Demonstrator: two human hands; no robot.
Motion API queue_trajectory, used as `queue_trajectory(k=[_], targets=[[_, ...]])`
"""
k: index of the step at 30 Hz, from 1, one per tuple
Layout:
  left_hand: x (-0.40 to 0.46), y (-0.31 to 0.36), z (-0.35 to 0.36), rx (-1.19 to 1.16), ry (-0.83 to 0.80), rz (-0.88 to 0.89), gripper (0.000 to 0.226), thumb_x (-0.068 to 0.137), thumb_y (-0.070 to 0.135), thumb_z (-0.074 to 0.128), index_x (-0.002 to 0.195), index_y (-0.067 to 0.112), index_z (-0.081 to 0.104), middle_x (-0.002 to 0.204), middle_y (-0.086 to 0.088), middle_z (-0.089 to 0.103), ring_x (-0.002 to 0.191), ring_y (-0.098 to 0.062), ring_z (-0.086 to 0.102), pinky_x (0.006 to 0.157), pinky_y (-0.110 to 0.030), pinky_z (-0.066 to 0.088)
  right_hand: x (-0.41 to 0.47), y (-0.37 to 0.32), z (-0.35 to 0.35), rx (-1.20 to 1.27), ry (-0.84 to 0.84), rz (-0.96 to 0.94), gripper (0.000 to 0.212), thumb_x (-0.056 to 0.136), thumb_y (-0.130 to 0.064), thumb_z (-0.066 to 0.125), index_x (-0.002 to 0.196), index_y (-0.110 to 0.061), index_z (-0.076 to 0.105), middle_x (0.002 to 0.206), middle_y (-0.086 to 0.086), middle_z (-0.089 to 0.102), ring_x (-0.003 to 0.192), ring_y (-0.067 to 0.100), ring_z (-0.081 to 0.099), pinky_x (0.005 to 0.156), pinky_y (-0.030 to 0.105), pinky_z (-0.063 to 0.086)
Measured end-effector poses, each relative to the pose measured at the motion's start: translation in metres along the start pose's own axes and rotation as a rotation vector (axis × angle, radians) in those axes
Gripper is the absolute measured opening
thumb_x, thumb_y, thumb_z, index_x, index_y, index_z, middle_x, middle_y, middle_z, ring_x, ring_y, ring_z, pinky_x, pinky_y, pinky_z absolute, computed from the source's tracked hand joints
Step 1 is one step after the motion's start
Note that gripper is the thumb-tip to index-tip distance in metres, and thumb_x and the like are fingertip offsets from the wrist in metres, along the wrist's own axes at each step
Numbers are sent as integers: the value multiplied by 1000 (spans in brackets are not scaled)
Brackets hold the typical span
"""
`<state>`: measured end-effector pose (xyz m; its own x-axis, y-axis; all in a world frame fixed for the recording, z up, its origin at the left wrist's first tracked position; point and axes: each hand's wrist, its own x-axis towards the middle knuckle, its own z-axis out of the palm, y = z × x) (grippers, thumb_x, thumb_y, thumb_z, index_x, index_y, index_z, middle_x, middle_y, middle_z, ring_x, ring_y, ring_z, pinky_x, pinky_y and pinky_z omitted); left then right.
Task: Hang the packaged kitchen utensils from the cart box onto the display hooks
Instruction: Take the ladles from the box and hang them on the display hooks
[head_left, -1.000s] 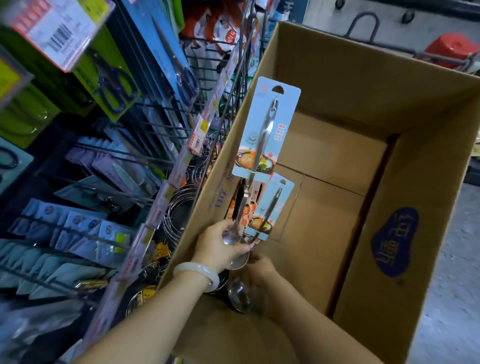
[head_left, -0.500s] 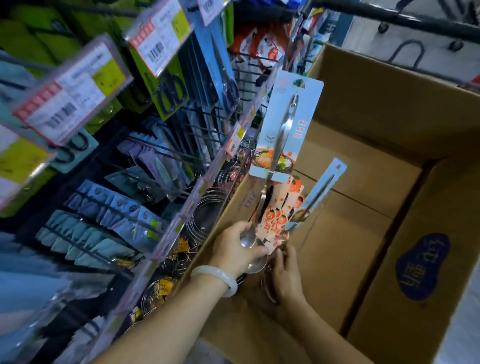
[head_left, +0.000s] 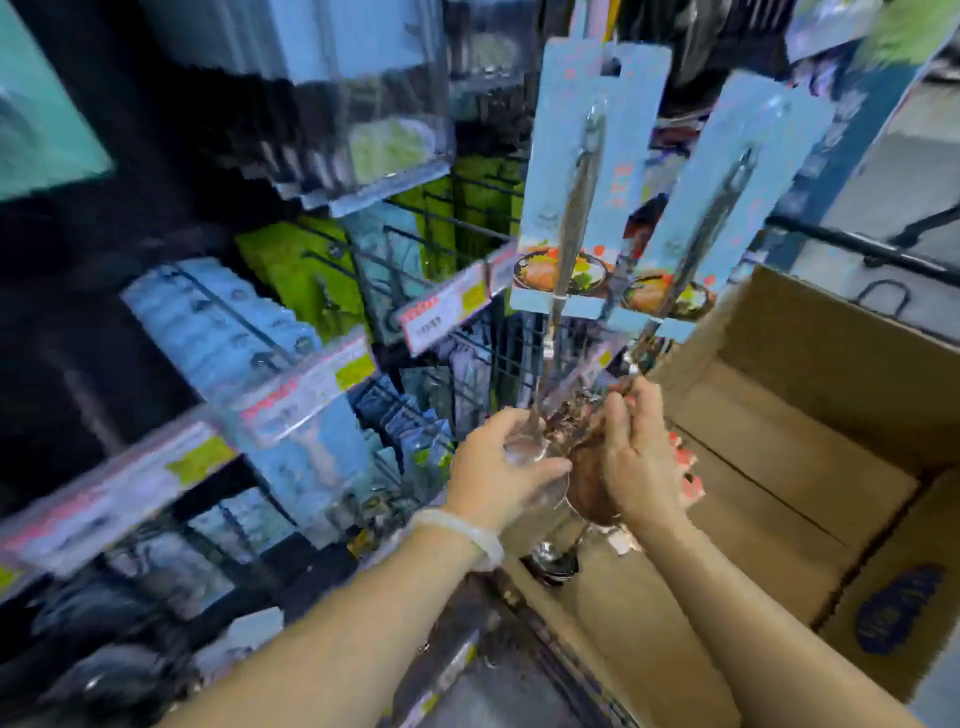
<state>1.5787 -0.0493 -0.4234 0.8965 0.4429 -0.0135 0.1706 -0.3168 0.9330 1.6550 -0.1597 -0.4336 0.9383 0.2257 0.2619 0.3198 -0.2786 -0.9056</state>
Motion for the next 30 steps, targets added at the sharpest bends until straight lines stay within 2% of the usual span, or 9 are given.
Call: queue_trajectory(k=[2, 6, 10, 12, 16, 20, 24, 27, 30], targets=[[-34, 7, -33, -44, 79, 32, 31, 72, 16, 79, 97, 19, 60, 90, 6, 62, 83, -6, 55, 66, 3, 38, -28, -36, 12, 16, -47, -89, 6, 99, -14, 37, 100, -19, 41, 69, -10, 46, 59, -7, 49, 62, 22, 28], [-125, 17, -105, -112, 258, 76, 31, 70, 15, 80, 89, 22, 57, 85, 7, 61, 84, -10, 57, 73, -10, 43, -99, -110, 38, 112, -191, -231, 22, 100, -18, 35, 89, -36, 40, 67, -4, 50, 57, 3, 50, 61, 24, 40], [-237, 18, -186, -118, 473, 108, 32, 71, 11, 80, 96, 14, 60, 87, 6, 61, 81, -5, 57, 69, -1, 39, -188, -195, 70, 255, -375, -338, 19, 100, -17, 35, 85, -28, 40, 65, -1, 46, 51, 3, 44, 53, 15, 36], [-297, 12, -230, -69, 580, 101, 37, 70, 15, 80, 102, 9, 62, 95, -2, 65, 87, -10, 59, 76, -10, 41, -239, -236, 94, 321, -451, -403, 19, 99, -12, 36, 85, -23, 42, 62, -2, 42, 48, -1, 44, 51, 11, 34], [-421, 2, -313, -6, 793, 33, 42, 68, 19, 82, 103, 8, 63, 100, -2, 69, 90, -6, 63, 77, -11, 45, -348, -306, 152, 422, -645, -516, 10, 98, -8, 38, 103, -13, 46, 68, -10, 41, 57, -1, 41, 58, 13, 33], [-545, 2, -379, 10, 990, -32, 25, 72, 3, 78, 87, 11, 59, 79, 2, 61, 56, 10, 56, 51, -6, 44, -466, -375, 201, 512, -928, -580, 9, 99, -14, 39, 101, -18, 46, 79, -10, 48, 67, 2, 43, 64, 12, 34], [-658, -10, -427, 26, 1195, -87, 30, 70, -3, 77, 77, 19, 58, 68, 7, 60, 54, 11, 56, 57, -9, 44, -579, -429, 236, 546, -1164, -680, 21, 99, -15, 39, 86, -32, 43, 79, -13, 50, 73, -13, 50, 70, 6, 37], [-733, -30, -458, -5, 1339, -184, 28, 64, 7, 83, 76, 20, 62, 66, 10, 63, 65, -5, 60, 68, -19, 47, -659, -458, 264, 523, -1281, -742, 24, 99, -19, 39, 80, -33, 41, 72, -12, 46, 66, -4, 47, 65, 14, 38], [-801, -49, -497, -51, 1443, -237, 23, 55, 15, 84, 66, 23, 65, 62, 7, 66, 68, -17, 62, 73, -37, 49, -737, -485, 302, 518, -1357, -788, 13, 98, -20, 40, 93, -31, 42, 77, -13, 50, 80, 14, 55, 74, 30, 42]])
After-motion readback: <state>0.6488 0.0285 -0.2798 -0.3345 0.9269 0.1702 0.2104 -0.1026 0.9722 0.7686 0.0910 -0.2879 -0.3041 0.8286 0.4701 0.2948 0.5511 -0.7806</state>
